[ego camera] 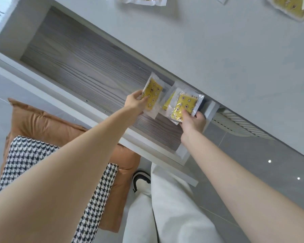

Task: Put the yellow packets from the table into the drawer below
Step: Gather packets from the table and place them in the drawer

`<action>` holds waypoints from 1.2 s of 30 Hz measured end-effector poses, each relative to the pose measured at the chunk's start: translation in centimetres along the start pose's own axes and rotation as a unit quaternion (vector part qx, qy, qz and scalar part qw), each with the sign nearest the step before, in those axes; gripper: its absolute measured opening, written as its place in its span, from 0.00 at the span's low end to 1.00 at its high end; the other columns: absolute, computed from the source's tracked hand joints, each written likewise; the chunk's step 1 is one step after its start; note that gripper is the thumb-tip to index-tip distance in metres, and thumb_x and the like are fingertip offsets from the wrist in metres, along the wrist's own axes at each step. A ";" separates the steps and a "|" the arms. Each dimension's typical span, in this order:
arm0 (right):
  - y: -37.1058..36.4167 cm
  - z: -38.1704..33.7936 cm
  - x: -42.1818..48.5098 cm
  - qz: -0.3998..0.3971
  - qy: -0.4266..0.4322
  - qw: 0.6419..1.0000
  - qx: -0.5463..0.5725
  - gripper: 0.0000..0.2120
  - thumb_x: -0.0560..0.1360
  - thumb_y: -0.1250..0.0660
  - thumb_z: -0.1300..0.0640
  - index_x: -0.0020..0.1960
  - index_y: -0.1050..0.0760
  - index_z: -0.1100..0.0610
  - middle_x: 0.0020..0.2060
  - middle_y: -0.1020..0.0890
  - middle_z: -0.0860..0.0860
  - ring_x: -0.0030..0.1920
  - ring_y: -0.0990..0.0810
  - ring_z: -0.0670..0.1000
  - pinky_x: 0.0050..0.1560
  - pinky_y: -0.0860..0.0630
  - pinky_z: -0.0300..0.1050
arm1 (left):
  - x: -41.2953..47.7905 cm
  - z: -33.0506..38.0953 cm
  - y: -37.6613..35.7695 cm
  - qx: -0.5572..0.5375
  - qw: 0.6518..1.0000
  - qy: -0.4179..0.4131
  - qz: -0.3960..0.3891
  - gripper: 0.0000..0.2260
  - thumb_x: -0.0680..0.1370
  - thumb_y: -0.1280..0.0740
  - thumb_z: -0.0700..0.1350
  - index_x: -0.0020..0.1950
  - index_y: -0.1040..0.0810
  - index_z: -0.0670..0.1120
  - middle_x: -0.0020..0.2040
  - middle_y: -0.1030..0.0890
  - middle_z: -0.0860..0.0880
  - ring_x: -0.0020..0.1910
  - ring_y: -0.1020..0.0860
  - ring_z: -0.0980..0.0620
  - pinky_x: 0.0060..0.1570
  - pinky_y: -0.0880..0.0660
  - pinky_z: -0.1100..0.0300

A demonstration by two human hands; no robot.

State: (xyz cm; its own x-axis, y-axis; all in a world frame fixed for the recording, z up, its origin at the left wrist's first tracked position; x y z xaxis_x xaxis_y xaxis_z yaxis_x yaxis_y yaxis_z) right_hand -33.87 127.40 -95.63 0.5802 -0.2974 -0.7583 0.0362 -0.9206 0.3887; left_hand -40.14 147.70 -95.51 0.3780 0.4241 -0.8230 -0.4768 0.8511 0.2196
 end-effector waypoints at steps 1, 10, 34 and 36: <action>0.1 -0.1 0.0 0.013 0.012 1.000 -0.008 0.19 0.78 0.36 0.60 0.69 0.30 0.57 0.63 0.22 0.54 0.53 0.22 0.53 0.54 0.25 0.44 | 0.3 0.1 -0.2 -0.001 1.000 -0.016 0.001 0.19 0.81 0.40 0.42 0.72 0.32 0.52 0.68 0.27 0.49 0.57 0.24 0.52 0.52 0.22 0.60; -1.5 -2.2 -4.3 -0.069 0.310 0.876 -0.364 0.27 0.78 0.38 0.62 0.75 0.39 0.51 0.77 0.44 0.50 0.76 0.45 0.52 0.74 0.41 0.51 | -1.4 1.3 -0.7 0.262 0.943 -0.204 0.039 0.27 0.79 0.39 0.35 0.76 0.40 0.51 0.77 0.43 0.49 0.76 0.46 0.46 0.72 0.44 0.50; -3.5 -1.4 -3.2 -0.137 0.362 0.673 -0.631 0.32 0.79 0.39 0.56 0.77 0.52 0.51 0.78 0.56 0.55 0.77 0.56 0.64 0.74 0.48 0.62 | -2.9 1.5 -3.5 0.356 0.920 -0.153 -0.051 0.26 0.79 0.44 0.36 0.77 0.43 0.49 0.79 0.49 0.49 0.76 0.42 0.47 0.70 0.38 0.54; -3.0 -2.3 -4.6 -0.148 0.378 0.678 -0.613 0.29 0.79 0.39 0.57 0.76 0.45 0.52 0.77 0.48 0.54 0.77 0.49 0.62 0.73 0.42 0.60 | -4.2 2.2 -2.7 0.350 0.923 -0.150 -0.048 0.25 0.79 0.45 0.36 0.77 0.41 0.48 0.77 0.41 0.46 0.74 0.38 0.46 0.70 0.38 0.53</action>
State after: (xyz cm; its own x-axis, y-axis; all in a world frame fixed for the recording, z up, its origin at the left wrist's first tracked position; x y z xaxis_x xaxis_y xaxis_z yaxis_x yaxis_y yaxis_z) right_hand -34.72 132.10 -92.11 0.6339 0.4952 -0.5941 0.6231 0.1282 0.7716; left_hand -38.67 144.32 -91.53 0.6453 0.3139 -0.6965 0.1608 0.8354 0.5255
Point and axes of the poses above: each hand's wrist, its own x-axis towards the middle knuckle, its own y-axis out of the back of the hand, z = x × y, the point moved 8 cm from there along x, towards the middle knuckle
